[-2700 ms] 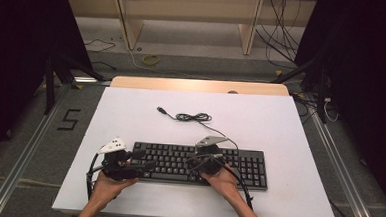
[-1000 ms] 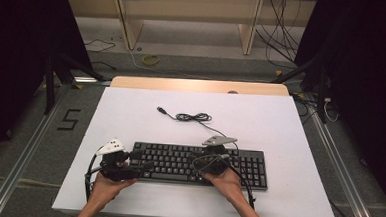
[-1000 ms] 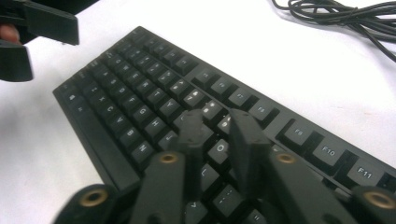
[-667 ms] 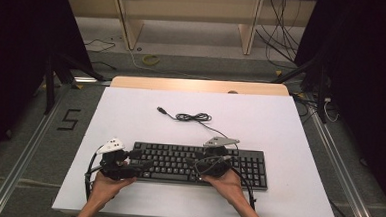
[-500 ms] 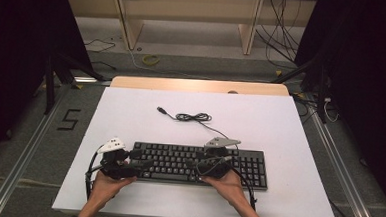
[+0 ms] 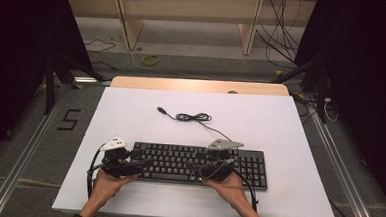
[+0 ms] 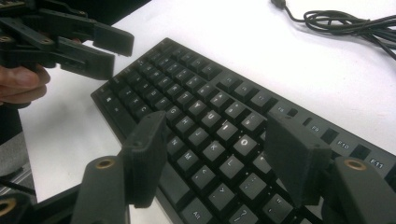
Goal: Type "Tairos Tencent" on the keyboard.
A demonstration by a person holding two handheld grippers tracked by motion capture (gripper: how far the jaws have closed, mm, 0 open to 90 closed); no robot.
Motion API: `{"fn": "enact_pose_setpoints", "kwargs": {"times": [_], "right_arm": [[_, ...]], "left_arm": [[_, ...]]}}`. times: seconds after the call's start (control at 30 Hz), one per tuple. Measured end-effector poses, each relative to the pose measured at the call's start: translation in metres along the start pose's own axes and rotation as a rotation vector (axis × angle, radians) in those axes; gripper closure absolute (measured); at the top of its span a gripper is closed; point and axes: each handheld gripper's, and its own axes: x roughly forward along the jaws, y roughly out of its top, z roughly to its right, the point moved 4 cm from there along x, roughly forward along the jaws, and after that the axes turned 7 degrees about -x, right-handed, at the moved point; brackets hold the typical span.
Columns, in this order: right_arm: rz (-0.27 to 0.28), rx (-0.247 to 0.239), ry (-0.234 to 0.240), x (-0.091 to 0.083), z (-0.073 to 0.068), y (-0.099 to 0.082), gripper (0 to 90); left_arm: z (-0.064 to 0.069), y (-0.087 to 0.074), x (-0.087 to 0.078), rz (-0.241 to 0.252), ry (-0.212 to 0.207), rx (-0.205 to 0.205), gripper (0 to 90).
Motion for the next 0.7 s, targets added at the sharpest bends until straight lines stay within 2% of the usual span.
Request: {"fn": "enact_pose_setpoints", "kwargs": {"times": [0.13, 0.37, 0.7], "right_arm": [[0.009, -0.002, -0.002, -0.002, 0.000, -0.001, 39.4], [0.023, -0.003, -0.005, -0.008, -0.001, -0.003, 38.3], [0.028, -0.002, -0.001, -0.013, -0.002, -0.009, 36.4]], "left_arm": [[-0.001, 0.000, 0.003, -0.012, 0.013, 0.003, 38.3], [-0.003, -0.001, 0.006, -0.030, 0.011, -0.001, 45.3], [-0.007, -0.003, 0.010, -0.066, 0.039, 0.019, 63.3]]}}
